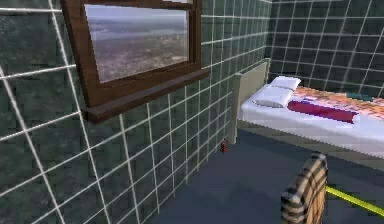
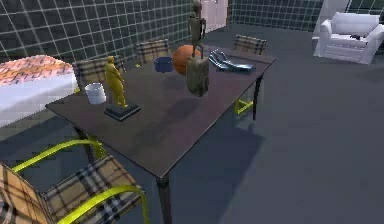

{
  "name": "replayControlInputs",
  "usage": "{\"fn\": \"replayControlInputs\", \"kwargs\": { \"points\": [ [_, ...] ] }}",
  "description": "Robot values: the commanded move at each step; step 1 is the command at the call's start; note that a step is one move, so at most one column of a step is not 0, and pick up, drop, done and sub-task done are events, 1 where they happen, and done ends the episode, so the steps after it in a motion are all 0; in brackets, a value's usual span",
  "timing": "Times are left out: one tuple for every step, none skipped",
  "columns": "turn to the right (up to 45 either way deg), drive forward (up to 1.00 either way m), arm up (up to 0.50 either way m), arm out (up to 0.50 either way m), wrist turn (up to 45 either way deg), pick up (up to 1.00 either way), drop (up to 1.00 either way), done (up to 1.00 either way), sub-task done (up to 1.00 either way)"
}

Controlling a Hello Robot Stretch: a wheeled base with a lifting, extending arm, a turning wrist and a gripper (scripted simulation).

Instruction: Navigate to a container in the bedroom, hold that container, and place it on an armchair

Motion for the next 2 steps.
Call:
{"fn": "replayControlInputs", "kwargs": {
  "points": [
    [-24.0,0.00,0.00,0.00,0.0,0.00,0.00,0.00,0.00],
    [30.0,0.00,0.00,0.00,0.0,0.00,0.00,0.00,0.00]
  ]
}}
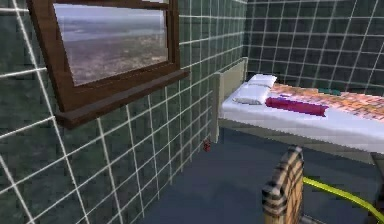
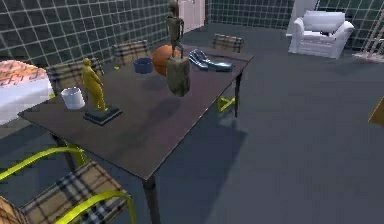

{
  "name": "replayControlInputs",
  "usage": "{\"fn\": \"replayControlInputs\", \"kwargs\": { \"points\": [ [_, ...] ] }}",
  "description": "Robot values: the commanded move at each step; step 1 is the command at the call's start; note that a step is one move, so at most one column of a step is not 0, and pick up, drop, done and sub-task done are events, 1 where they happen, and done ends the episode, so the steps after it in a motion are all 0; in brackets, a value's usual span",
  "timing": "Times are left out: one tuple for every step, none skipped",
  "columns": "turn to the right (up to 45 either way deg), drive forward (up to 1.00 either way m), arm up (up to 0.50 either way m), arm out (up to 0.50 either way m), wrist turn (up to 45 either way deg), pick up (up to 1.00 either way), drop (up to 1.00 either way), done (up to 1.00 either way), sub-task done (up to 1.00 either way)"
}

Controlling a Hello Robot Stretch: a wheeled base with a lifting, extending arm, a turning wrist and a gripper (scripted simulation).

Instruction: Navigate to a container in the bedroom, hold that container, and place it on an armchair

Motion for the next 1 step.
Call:
{"fn": "replayControlInputs", "kwargs": {
  "points": [
    [0.0,0.60,0.00,0.00,0.0,0.00,0.00,0.00,0.00]
  ]
}}
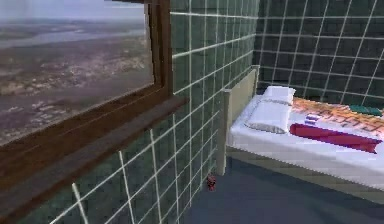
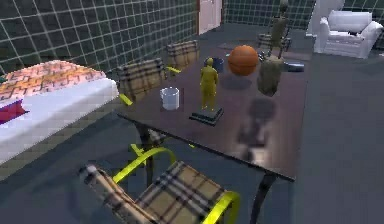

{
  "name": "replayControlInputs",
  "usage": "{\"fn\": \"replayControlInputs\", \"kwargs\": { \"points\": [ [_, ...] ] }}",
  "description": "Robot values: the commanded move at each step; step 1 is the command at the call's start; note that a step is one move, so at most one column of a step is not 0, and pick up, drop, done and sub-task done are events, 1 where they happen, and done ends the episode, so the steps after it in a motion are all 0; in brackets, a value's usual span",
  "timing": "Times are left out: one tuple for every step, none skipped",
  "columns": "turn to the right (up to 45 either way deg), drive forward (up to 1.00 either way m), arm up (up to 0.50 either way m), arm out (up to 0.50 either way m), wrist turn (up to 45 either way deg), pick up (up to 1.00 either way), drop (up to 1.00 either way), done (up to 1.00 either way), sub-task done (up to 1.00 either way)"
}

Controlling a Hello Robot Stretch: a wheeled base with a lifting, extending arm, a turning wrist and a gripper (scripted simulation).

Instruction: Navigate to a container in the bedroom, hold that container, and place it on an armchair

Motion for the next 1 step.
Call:
{"fn": "replayControlInputs", "kwargs": {
  "points": [
    [27.0,0.00,0.00,0.00,0.0,0.00,0.00,0.00,0.00]
  ]
}}
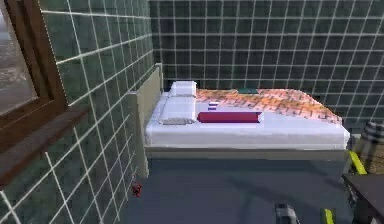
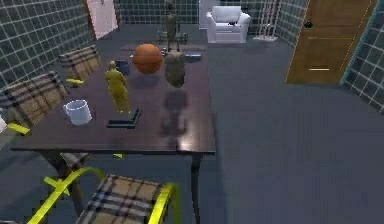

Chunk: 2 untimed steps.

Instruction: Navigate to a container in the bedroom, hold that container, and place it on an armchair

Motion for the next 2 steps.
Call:
{"fn": "replayControlInputs", "kwargs": {
  "points": [
    [0.0,0.50,0.00,0.00,0.0,0.00,0.00,0.00,0.00],
    [30.0,0.00,0.00,0.00,0.0,0.00,0.00,0.00,0.00]
  ]
}}
